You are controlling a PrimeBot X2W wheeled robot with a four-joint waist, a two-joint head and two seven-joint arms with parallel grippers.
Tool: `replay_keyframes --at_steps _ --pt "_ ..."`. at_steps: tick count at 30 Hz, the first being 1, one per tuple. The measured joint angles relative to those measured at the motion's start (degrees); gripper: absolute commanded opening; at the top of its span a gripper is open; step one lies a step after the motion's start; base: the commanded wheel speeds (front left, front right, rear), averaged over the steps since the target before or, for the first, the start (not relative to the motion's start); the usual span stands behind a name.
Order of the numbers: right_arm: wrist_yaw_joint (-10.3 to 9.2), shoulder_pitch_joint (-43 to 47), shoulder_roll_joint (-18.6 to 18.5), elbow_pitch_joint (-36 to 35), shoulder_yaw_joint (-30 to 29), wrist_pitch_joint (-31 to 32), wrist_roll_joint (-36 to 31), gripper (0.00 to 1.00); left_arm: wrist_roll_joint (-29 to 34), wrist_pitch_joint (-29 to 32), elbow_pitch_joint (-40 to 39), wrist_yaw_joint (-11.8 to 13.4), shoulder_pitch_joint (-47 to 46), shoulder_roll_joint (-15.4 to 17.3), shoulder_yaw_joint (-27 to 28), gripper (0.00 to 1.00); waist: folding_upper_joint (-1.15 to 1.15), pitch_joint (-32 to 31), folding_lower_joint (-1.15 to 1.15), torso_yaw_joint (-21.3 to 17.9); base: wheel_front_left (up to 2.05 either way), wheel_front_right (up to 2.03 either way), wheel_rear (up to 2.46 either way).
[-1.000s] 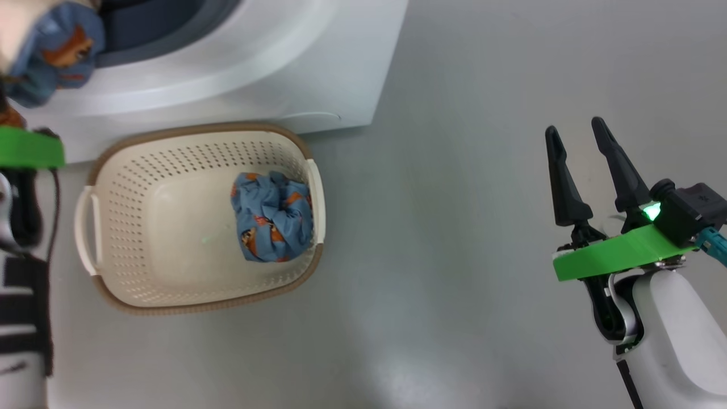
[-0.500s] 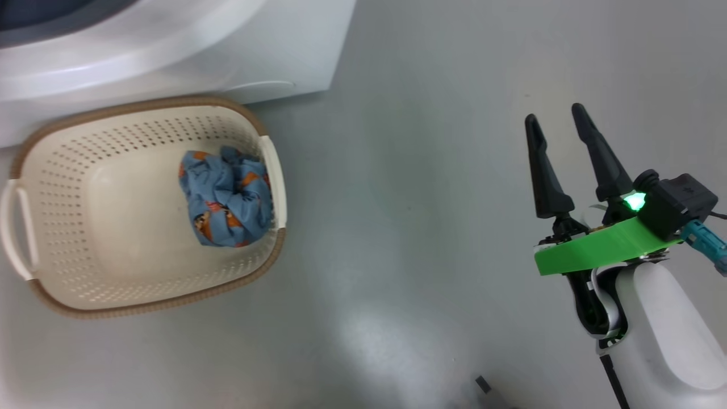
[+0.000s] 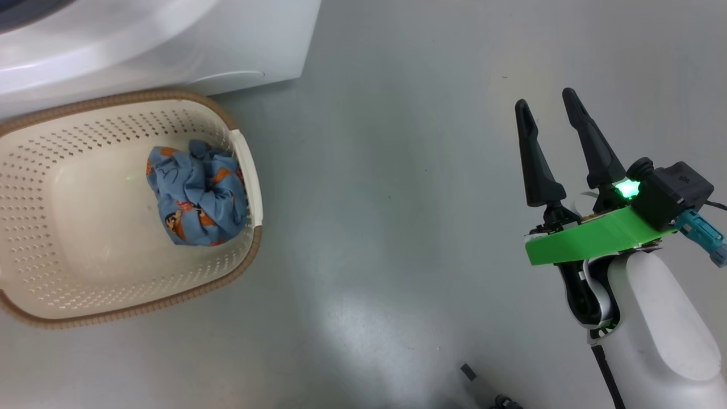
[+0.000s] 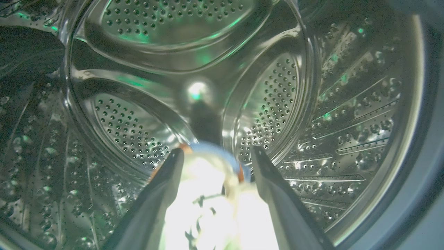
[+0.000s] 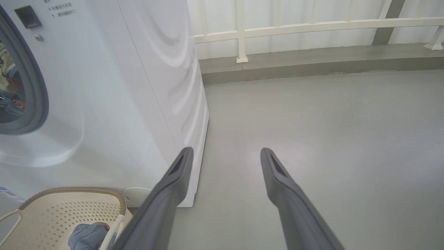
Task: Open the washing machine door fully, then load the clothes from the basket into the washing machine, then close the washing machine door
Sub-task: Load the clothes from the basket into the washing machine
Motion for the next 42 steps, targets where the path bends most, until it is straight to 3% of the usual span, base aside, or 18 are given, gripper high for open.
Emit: replay_keyframes --at_steps 16,25,42 --pt "0.00 -0.04 -0.07 0.21 0.21 0.00 0.00 1.00 0.04 0.00 3.05 0.00 1.31 -1.66 2.08 1.00 0.00 -1.18 0.00 0.96 0.00 0.00 0.00" --pt "0.00 -0.02 -0.66 0.19 -0.02 0.00 0.00 1.00 1.42 0.00 2.33 0.00 7.83 -4.32 4.20 1.00 0.00 -3.02 0.00 1.75 0.00 0.00 0.00" --pt "0.00 0.26 -2.70 1.15 -0.18 0.00 -0.01 1.00 1.37 0.00 -6.21 0.00 23.81 -9.62 6.35 1.00 0.00 -8.72 0.00 4.65 0.00 0.00 0.00"
